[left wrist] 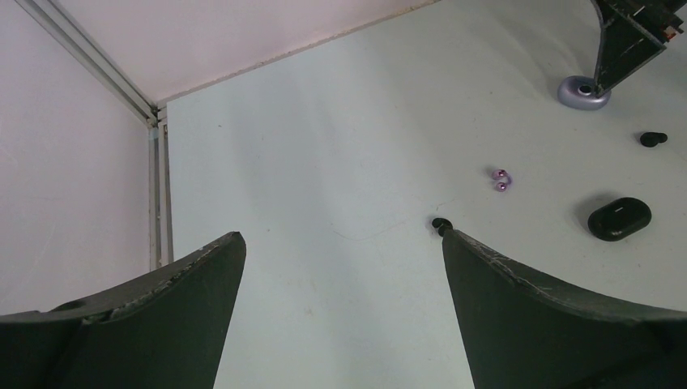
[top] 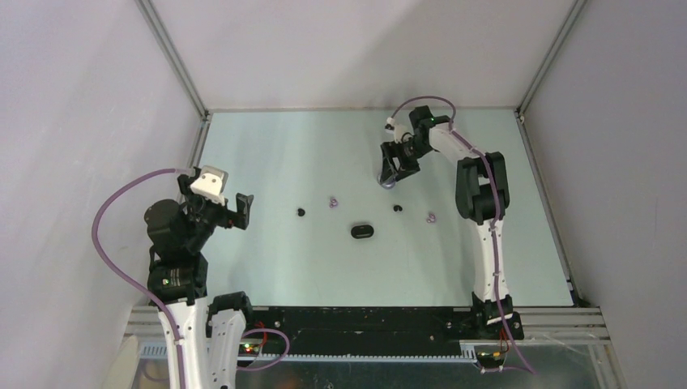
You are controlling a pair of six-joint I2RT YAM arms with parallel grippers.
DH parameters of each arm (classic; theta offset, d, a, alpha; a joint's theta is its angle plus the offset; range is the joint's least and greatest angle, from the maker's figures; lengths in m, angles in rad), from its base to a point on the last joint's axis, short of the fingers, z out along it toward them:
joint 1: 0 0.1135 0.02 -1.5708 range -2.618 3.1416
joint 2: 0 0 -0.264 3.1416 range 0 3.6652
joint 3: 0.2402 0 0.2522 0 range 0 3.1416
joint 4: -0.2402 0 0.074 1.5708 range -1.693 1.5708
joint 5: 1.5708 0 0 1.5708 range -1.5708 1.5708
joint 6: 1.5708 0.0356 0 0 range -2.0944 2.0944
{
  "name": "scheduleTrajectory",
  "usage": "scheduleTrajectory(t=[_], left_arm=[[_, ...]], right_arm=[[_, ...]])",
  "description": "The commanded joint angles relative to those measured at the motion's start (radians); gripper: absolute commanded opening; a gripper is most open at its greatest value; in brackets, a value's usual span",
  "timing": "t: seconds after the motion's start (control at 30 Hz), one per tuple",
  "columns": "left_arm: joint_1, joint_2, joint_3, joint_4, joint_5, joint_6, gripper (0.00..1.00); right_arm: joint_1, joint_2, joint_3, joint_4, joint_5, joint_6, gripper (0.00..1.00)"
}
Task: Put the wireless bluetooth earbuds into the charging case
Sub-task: Move the charging case to the center of the board.
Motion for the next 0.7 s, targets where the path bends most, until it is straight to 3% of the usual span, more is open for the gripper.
scheduleTrajectory(t=[0.0, 0.2, 0.53, 0.67], left_arm=[[0.01, -0.005, -0.006, 0.026, 0.018, 0.015, 0.99], [0.01, 0.003, -0.005, 0.026, 0.013, 0.016, 0.99], [0.014, 0.008, -0.004, 0.026, 0.003, 0.015, 0.99], [0.015, 0.008, -0.005, 0.026, 0.003, 0.016, 0.99]], right_arm=[[-0.071, -0.035, 0.025, 0.019, -0.081, 0.045, 0.76], [-0.116, -0.005, 0.028, 0.046, -0.121, 0.092, 0.69], [-0.09, 0.039, 0.037, 0.08, -0.069, 0.167, 0.54], [-0.086, 0.052, 0.038, 0.082, -0.056, 0.174, 0.53]])
